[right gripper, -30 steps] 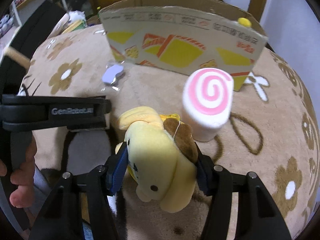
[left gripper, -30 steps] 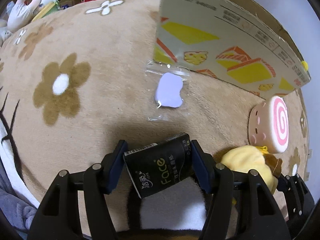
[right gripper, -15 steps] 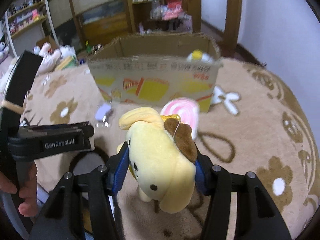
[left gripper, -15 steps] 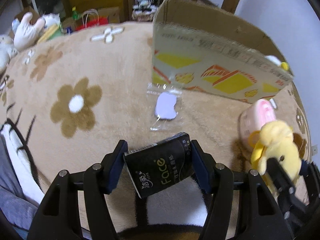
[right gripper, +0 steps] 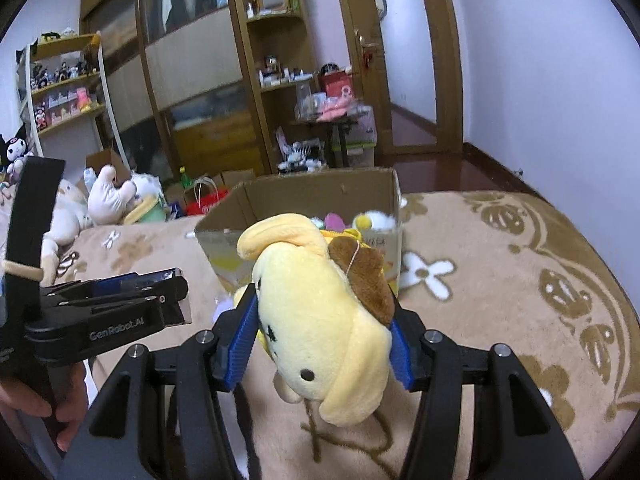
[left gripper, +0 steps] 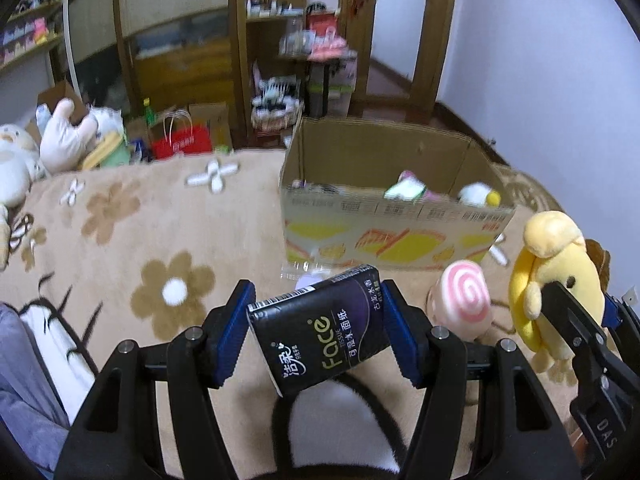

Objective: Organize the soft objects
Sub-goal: 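Lift the tissue pack with the left tool while the right tool carries the dog plush over the box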

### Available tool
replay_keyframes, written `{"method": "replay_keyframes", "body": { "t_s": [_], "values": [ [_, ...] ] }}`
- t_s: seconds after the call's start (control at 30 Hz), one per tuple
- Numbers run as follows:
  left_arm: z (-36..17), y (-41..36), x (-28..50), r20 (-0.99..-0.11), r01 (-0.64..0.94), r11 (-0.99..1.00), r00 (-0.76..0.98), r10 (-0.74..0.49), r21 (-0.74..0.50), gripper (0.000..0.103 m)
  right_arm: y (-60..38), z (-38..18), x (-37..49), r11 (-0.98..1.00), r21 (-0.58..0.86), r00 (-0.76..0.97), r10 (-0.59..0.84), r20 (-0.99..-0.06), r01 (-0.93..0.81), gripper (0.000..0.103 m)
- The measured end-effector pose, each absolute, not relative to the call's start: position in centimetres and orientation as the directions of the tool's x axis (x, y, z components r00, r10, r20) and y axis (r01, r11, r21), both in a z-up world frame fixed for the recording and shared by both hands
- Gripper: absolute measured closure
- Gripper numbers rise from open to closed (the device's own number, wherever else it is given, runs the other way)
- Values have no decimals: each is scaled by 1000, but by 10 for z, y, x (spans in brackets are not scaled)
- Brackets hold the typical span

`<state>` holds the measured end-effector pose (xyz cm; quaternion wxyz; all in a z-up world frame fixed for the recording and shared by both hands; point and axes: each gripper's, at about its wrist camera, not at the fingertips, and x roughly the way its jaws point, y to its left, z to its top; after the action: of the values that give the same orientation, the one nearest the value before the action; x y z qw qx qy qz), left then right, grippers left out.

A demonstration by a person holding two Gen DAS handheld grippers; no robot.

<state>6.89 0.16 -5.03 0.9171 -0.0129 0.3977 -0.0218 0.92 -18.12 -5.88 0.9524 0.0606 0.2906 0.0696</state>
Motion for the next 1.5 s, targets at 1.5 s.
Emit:
{"method": "replay_keyframes", "body": {
  "t_s": [1.5],
  "values": [
    [-16,0,203,-594,113,994,799,-96,-7,41,-179,-26,144,978,97,883,209,-421,-186,42]
  ]
}}
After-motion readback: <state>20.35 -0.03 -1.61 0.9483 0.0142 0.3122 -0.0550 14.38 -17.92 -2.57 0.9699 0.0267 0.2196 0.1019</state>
